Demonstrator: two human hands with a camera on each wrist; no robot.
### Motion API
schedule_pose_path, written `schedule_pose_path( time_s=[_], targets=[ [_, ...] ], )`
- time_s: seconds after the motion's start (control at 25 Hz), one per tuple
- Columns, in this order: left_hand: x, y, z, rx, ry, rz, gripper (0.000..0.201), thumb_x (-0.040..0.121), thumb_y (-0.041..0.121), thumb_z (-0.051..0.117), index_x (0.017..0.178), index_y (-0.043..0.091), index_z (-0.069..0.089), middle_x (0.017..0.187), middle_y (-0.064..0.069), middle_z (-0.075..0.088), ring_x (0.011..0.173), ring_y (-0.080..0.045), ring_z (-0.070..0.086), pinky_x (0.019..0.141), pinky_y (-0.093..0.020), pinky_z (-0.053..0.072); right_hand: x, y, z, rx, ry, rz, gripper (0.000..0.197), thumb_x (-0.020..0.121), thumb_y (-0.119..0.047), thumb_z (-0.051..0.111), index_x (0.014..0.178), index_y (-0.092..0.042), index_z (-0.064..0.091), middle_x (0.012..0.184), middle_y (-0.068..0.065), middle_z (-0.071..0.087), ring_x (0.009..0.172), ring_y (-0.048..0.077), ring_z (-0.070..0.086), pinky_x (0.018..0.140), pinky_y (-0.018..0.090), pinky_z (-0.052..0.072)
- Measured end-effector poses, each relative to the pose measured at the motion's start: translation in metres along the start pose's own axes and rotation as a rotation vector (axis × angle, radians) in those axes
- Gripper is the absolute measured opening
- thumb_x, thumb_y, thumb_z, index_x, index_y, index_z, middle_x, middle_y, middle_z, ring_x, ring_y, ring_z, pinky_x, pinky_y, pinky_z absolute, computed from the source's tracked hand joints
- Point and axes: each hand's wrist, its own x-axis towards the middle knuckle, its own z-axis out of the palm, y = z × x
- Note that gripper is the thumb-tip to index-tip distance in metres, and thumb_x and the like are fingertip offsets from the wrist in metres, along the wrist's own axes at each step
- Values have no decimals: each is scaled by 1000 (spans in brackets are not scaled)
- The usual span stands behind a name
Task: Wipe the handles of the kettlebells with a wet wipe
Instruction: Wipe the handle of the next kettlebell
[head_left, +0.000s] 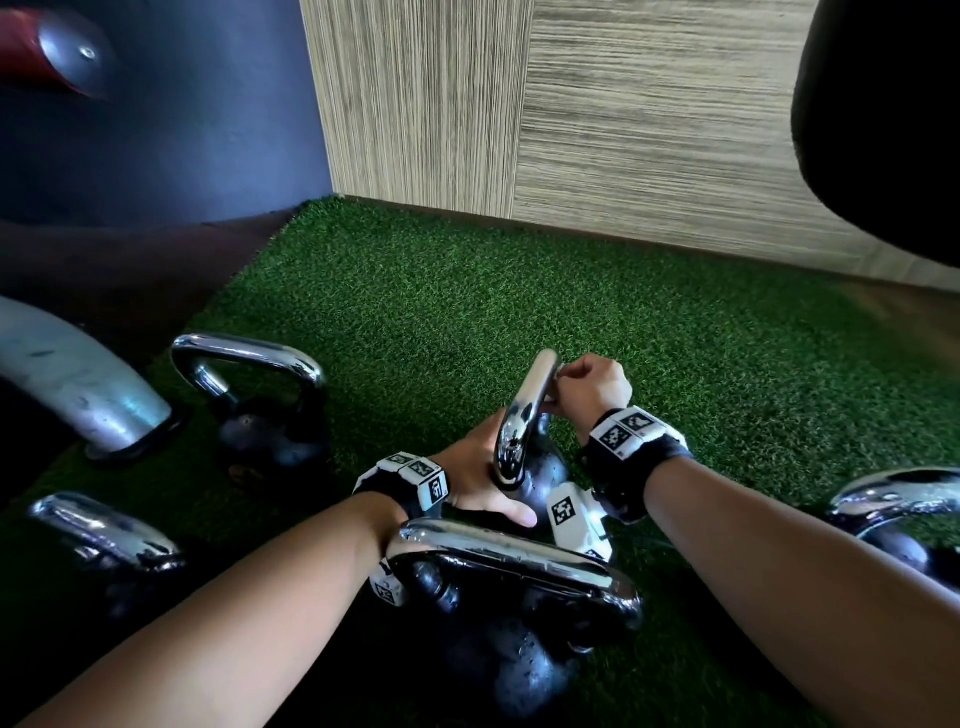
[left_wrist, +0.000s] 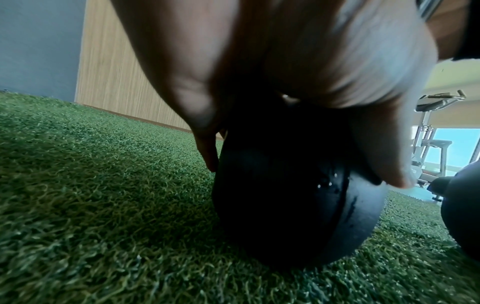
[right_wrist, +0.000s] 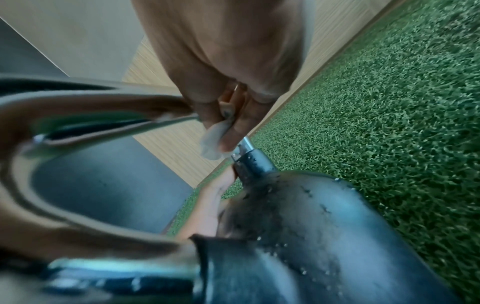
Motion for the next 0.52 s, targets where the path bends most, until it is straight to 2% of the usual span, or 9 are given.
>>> schedule_pose_path(
  time_s=[0.04, 0.12, 0.28, 0.32, 0.4, 0.48, 0.52],
  targets=[
    [0, 0, 0, -11, 0, 18, 109, 52, 62, 92, 143, 32, 39, 140, 5, 49, 125, -12, 52, 115, -39, 42, -2, 0, 0, -10, 10, -8, 20, 76, 3, 73, 74, -15, 67, 77, 8, 74, 68, 24, 77, 64, 48, 65],
    [2, -1, 0, -82, 25, 20, 123, 50, 52, 97, 151, 31, 28, 142, 8, 47, 127, -9, 51, 113, -34, 42, -7, 4, -2, -51, -30, -33, 18, 78, 2, 78, 79, -11, 66, 75, 7, 74, 63, 21, 76, 61, 47, 65],
    [2, 0, -4, -75, 16, 9, 138, 48, 60, 95, 158, 33, 15, 155, 12, 35, 139, -9, 40, 120, -37, 35, -11, 12, -6, -240, -115, -55, 25, 68, -3, 86, 73, -12, 63, 75, 9, 75, 71, 29, 77, 65, 48, 65],
    [0, 3, -6, -34, -10, 1, 137, 52, 58, 95, 159, 32, 14, 155, 14, 32, 137, -6, 38, 120, -33, 33, -12, 8, -6, -288, -126, -45, 24, 70, -4, 86, 74, -13, 63, 77, 8, 75, 74, 29, 76, 67, 47, 65],
    [-3, 4, -7, 48, -15, 5, 132, 59, 52, 95, 160, 26, 14, 151, 15, 34, 129, 1, 37, 115, -18, 30, -16, -2, -13, -310, -188, 11, 24, 73, -5, 85, 79, -14, 64, 84, 10, 75, 77, 31, 77, 71, 47, 65],
    [-2, 3, -8, 86, -31, 3, 121, 72, 40, 91, 161, 15, 14, 156, 4, 36, 126, -3, 42, 105, -5, 31, -20, -13, -27, -286, -254, 42, 22, 79, -1, 82, 87, -11, 65, 94, 14, 74, 77, 32, 78, 71, 48, 65],
    [-2, 4, -11, 122, -77, -37, 108, 83, 34, 83, 161, 10, 13, 160, -7, 34, 123, -11, 48, 102, -8, 38, -20, -19, -34, -265, -250, 15, 19, 83, 1, 78, 91, -10, 65, 100, 15, 73, 74, 30, 77, 70, 47, 66]
  ],
)
